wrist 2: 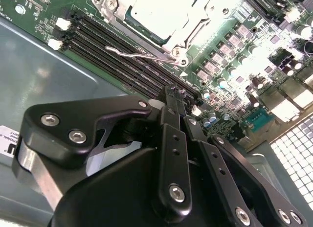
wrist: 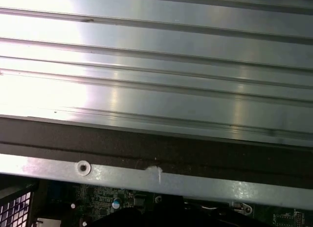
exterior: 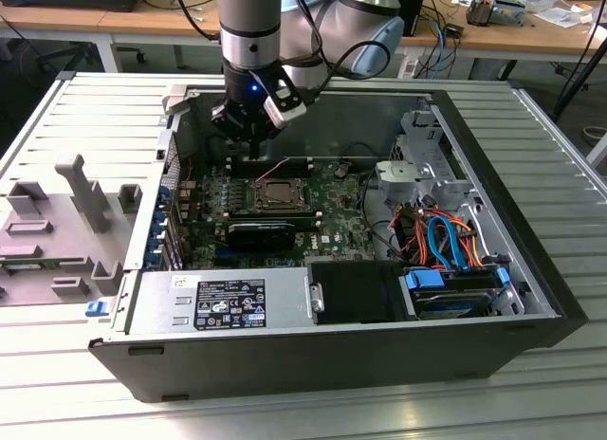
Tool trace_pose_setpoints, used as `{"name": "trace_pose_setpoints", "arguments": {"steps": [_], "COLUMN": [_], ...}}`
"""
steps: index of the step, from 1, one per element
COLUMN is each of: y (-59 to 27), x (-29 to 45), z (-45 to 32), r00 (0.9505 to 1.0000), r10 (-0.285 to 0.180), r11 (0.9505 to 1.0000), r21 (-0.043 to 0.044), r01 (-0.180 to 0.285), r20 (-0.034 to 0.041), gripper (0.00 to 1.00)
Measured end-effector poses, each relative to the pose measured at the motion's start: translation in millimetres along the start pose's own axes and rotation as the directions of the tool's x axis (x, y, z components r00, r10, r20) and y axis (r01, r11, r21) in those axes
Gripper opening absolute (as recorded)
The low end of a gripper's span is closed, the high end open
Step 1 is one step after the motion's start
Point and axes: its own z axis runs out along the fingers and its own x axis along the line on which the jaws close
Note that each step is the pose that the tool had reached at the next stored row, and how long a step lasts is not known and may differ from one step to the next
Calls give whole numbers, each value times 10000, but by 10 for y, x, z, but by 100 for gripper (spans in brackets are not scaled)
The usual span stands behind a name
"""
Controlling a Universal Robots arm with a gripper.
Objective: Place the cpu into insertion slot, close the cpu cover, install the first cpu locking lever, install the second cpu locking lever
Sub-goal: 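Install the first cpu locking lever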
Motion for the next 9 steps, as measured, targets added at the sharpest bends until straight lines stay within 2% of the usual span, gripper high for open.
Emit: {"name": "trace_pose_setpoints", "arguments": {"steps": [9], "y": [-1], "x": [0], "z": [20], "r00": [10000], "r10": [-2], "r11": [10000], "r21": [0], "r01": [2], "r20": [1], "gripper": [11]}}
